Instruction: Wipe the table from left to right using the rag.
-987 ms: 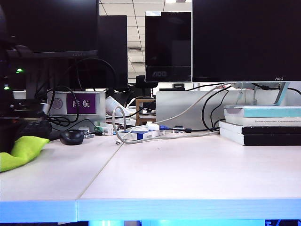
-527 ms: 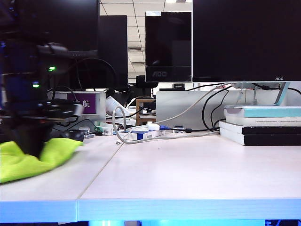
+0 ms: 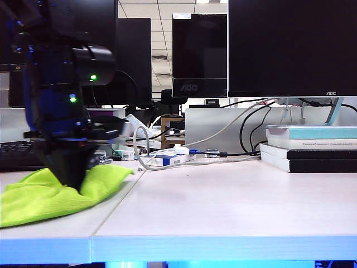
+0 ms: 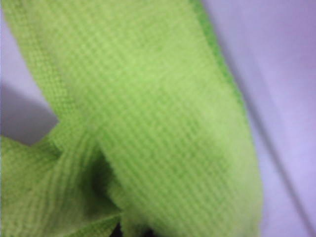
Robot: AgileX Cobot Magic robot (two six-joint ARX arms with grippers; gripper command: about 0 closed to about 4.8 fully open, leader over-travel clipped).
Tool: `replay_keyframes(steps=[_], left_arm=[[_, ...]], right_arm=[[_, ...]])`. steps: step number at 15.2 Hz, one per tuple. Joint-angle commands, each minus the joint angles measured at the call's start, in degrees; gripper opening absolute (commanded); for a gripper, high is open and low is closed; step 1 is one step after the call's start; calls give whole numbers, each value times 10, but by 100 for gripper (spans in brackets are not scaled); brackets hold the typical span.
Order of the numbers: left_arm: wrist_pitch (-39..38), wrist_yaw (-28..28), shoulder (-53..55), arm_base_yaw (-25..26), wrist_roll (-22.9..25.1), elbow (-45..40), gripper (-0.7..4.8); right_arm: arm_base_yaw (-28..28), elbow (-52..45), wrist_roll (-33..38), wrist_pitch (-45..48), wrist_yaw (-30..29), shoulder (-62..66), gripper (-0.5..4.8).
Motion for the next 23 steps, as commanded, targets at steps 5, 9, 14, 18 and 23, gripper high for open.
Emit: replay_keyframes(steps=[5, 9, 14, 18, 23], left_arm=[[12, 64, 42, -39, -23, 0, -6], [-1, 61, 63, -84, -31, 74, -6], [-36, 62, 146, -154, -31, 197, -6], [-40, 75, 203, -192, -33, 263, -6], [-37, 78, 237, -216, -41, 327, -6]], right_arm=[[0, 3, 6, -11, 62, -3, -5], [-3, 3, 14, -13, 66, -3, -5], [-7, 3, 16, 4, 66, -7, -5], [-8, 3, 20, 26, 93, -13, -5], [-24, 3, 85, -61, 167, -29, -5]])
